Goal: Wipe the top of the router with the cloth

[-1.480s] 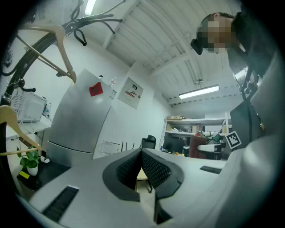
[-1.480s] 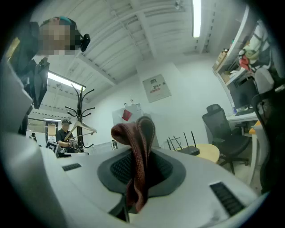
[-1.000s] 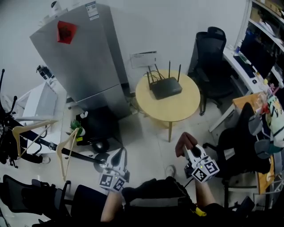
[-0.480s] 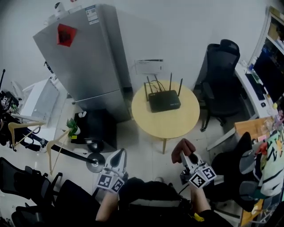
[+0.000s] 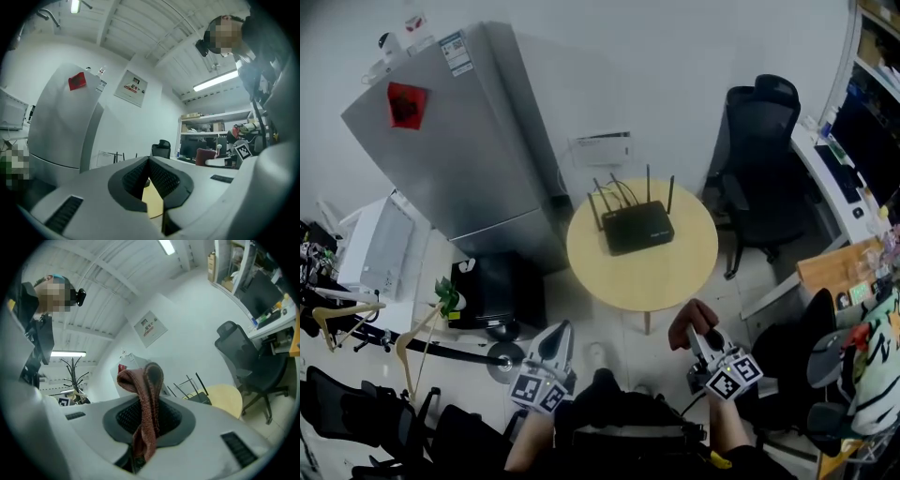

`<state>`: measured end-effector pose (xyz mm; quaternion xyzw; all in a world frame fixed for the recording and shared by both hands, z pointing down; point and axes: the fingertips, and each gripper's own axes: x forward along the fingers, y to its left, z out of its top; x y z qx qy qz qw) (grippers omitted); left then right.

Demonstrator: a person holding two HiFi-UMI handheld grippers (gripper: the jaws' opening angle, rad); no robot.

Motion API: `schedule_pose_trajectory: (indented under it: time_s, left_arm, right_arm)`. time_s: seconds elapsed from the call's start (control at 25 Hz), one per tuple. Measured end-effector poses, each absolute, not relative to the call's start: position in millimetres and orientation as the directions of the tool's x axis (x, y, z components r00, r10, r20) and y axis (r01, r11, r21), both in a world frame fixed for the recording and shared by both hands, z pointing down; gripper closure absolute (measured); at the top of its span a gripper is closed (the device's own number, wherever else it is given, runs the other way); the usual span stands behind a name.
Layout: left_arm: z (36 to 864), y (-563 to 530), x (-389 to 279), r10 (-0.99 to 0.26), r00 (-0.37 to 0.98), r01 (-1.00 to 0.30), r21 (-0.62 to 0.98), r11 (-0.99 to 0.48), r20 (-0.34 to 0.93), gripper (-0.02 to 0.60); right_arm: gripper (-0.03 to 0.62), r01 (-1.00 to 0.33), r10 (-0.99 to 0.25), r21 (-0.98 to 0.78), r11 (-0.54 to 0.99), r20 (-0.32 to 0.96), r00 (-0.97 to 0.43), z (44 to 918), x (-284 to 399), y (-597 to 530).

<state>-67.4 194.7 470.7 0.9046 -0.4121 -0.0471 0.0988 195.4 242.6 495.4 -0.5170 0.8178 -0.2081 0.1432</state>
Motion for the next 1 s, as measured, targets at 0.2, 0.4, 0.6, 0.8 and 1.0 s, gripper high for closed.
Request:
schedule_pose_trajectory:
  time_s: [0.2, 0.4, 0.6, 0.8, 1.0]
  left_arm:
    - [477, 142, -75, -0.739, 0.673, -0.717, 0.219, -0.662, -0.028, 0.586]
    - [465, 74, -92, -0.735, 0.675, -0.712, 0.204, -0.672, -0.066, 0.586]
    - [462, 21, -109, -0.713, 0.695, -0.683, 0.229, -0.694, -0.088, 0.583]
    - [465, -15, -129, -0.719, 0.693, -0.691, 0.227, -0.686, -0.063, 0.583]
    - [463, -43, -144, -0.726, 0.685, -0.702, 0.214, -0.68, -0.059, 0.583]
  right_arm:
    - [0.533, -0.82, -0.924, -0.451, 0.351, -0.025, -0.381, 486, 194, 201]
    - [0.533, -0.857, -0.924, -0.369, 0.361, -0.017, -0.382, 465, 178, 142]
    - [0.533, -0.854, -0.911, -0.345, 0.389, -0.004, -0.413, 459, 153, 91]
    - [0.533, -0.847, -0.906, -0.368, 0.385, 0.027, -0.423, 471, 135, 46]
    - [0.533, -0.837, -0.886, -0.361, 0.412, 0.054, -0.46, 479, 115, 6]
